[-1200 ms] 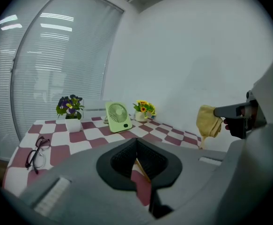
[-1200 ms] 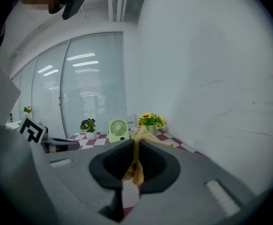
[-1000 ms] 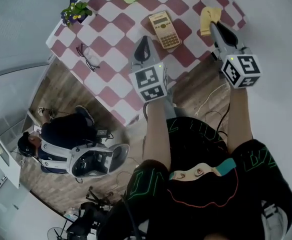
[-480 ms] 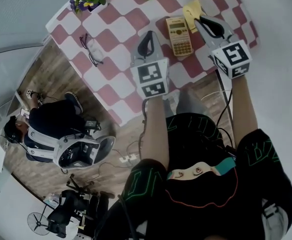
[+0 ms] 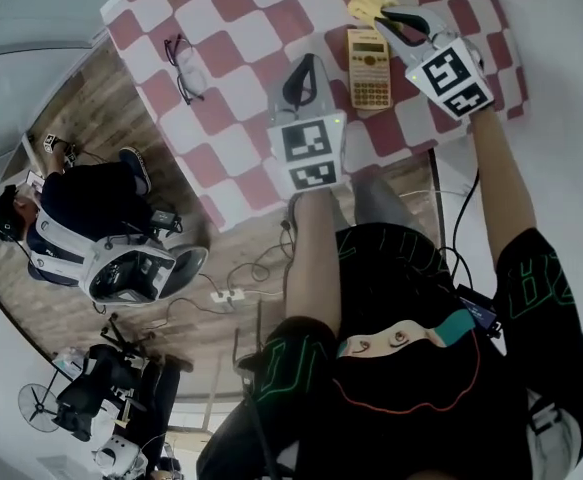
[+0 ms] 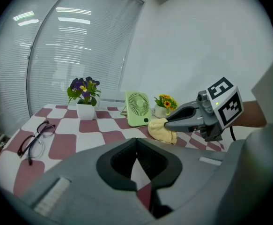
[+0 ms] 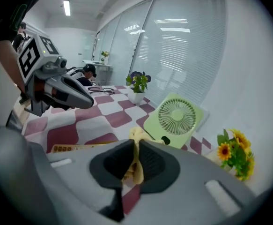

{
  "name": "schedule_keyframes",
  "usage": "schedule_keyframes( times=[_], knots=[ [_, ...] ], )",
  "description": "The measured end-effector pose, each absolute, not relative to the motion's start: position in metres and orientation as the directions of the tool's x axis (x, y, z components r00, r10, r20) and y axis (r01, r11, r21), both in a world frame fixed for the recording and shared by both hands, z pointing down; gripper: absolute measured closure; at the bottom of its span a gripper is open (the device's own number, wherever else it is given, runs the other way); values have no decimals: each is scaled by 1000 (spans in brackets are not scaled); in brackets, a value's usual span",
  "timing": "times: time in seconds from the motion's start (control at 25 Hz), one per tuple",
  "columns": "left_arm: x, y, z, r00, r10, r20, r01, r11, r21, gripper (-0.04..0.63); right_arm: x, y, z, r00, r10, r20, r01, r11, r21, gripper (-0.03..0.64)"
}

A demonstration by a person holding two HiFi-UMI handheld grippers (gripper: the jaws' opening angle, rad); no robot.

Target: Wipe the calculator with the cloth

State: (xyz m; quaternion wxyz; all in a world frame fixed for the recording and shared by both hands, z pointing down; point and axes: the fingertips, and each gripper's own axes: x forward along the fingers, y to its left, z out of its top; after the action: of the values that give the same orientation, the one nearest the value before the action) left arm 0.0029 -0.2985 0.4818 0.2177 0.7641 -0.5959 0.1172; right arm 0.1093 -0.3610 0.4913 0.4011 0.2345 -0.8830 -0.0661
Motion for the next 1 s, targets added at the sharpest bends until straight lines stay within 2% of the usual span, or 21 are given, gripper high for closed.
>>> schedule_keyframes(
  times=[0.28,0.76,1.0],
  knots=[
    [5,-288,487,237,-864,444,-965,-157,208,586,87,-345,521,-575,-373,728,-233,928,291,581],
    [8,-275,487,208,-870,447,-970,-123,212,585,91,-304,530,-568,-285,772,-161,959,235,581],
    [11,-266,489,192,-880,435,-970,-104,218,585,95,-287,531,-582,-278,764,-174,961,217,581]
  ],
)
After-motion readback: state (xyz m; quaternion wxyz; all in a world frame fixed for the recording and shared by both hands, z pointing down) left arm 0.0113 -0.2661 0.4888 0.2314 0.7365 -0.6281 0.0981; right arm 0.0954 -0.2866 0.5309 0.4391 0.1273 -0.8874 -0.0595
